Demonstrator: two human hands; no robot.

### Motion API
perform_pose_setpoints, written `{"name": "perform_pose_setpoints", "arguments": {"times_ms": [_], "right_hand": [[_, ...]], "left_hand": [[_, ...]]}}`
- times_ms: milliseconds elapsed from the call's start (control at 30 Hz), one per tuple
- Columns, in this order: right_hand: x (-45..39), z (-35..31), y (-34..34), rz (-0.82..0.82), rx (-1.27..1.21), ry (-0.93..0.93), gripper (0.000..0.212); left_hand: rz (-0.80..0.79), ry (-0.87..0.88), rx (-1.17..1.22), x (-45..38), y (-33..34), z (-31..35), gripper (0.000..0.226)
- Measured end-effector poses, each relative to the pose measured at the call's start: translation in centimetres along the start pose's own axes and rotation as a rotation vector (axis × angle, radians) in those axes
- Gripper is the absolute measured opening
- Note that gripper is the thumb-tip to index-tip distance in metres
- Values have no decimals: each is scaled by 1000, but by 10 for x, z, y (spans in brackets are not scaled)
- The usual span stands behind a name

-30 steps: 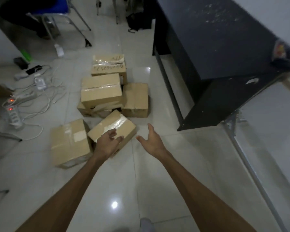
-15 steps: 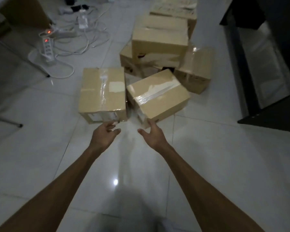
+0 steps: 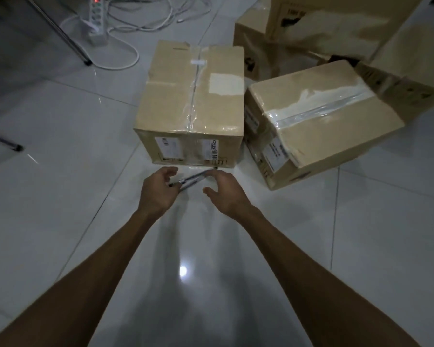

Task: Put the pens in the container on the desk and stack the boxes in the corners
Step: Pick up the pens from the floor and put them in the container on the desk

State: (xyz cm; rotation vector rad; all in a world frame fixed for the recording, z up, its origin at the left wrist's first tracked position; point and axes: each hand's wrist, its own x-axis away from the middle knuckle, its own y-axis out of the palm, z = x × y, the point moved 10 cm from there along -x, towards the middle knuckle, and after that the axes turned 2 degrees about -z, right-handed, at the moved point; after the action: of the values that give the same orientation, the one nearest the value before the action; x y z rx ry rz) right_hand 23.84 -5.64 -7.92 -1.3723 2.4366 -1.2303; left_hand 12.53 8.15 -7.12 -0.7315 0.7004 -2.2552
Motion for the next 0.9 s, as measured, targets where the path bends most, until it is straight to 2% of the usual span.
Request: {"name": "perform_pose_setpoints", "arguments": {"times_ms": [200,333,467,633,767,833,900], "right_hand": [[-32,-21,22,73,245,-254,30],[-34,-19,32,105,355,-286,27],[-30,-16,21,177,491,-303,17],[-19,14,0,209,651,-208,12],[-7,46,-20,227,651,-107,33],[5,59,-32,188,569,-31,27],[21,68,-38,118,314,83,11]], "left_hand": [[-13,111,-92,-33,25,-12,38],[-26,254,-217,-38,36,0,34],[-70,268,-354,-41,47,5,36],[-133,223,-495,-31,62,14,39],[-234,109,-440,-25,78,12,36],[-260,46,-360,-16,80,18,33],[-269,-55,-161,0,76,25,27]]}}
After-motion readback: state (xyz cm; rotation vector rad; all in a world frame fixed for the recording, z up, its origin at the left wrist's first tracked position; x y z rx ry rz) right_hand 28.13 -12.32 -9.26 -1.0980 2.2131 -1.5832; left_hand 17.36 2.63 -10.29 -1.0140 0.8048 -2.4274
